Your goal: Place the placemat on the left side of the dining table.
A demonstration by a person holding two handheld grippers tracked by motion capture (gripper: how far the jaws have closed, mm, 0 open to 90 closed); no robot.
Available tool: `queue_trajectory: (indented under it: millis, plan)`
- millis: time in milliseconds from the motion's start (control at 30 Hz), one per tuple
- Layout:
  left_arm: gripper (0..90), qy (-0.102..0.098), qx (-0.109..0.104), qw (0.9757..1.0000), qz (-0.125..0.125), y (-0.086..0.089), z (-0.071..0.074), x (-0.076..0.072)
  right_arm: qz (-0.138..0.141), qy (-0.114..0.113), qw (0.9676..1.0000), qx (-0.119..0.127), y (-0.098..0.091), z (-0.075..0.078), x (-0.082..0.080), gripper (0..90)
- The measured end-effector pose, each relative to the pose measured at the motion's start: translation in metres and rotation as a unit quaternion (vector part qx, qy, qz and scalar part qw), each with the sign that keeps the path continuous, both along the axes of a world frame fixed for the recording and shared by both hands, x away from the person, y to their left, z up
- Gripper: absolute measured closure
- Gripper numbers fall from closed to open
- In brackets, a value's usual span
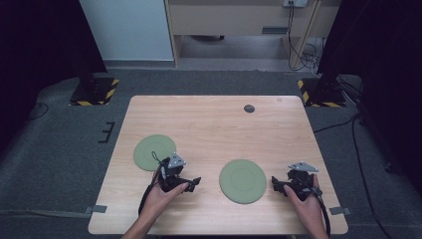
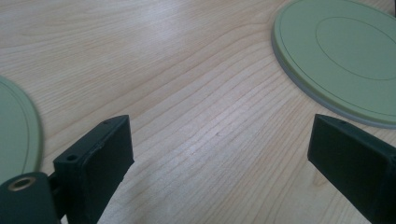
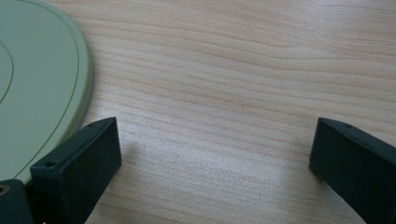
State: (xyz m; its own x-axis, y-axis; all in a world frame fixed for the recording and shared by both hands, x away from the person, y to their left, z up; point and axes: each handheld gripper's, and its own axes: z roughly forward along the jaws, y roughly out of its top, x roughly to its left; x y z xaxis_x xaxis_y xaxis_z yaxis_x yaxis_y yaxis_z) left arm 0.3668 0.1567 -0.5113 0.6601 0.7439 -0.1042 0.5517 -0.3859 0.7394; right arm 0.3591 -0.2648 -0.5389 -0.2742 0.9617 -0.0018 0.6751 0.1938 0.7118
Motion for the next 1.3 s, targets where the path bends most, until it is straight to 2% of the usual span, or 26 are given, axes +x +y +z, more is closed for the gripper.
queue_trajectory:
  millis: [333,400,533,800,933,1033,1200,1300]
  plan:
    - [6.1,0.002,0.01,0.9999,-0.006,-0.009,-0.01,-0.001,0.0,0.0,1.0,0.0,0.0,0.0,0.0,2.4]
    - [5.8,0.002,0.02,0.9997,-0.011,-0.011,-0.012,-0.001,0.0,0.0,1.0,0.0,0.0,0.0,0.0,2.4]
    - [5.8,-0.002,0.025,0.9996,-0.014,-0.015,-0.013,-0.001,0.0,0.0,1.0,0.0,0.0,0.0,0.0,2.5]
    - [5.7,0.006,0.031,0.9994,-0.016,-0.018,-0.022,-0.001,0.0,0.0,1.0,0.0,0.0,0.0,0.0,2.4]
    - [5.3,-0.002,0.032,0.9994,-0.016,-0.019,-0.023,-0.002,0.002,0.0,1.0,0.0,0.0,0.0,0.0,2.5]
    - [5.3,-0.015,0.054,0.9982,-0.022,-0.022,-0.025,-0.004,0.002,0.0,1.0,-0.001,0.0,0.0,0.0,2.4]
    - [3.6,-0.013,0.055,0.9983,-0.016,-0.022,-0.025,-0.005,0.002,0.001,1.0,-0.001,0.0,0.0,-0.001,2.4]
    - [2.1,-0.011,0.058,0.9983,-0.002,-0.023,-0.025,-0.005,0.002,0.001,1.0,-0.001,0.0,0.0,-0.001,2.5]
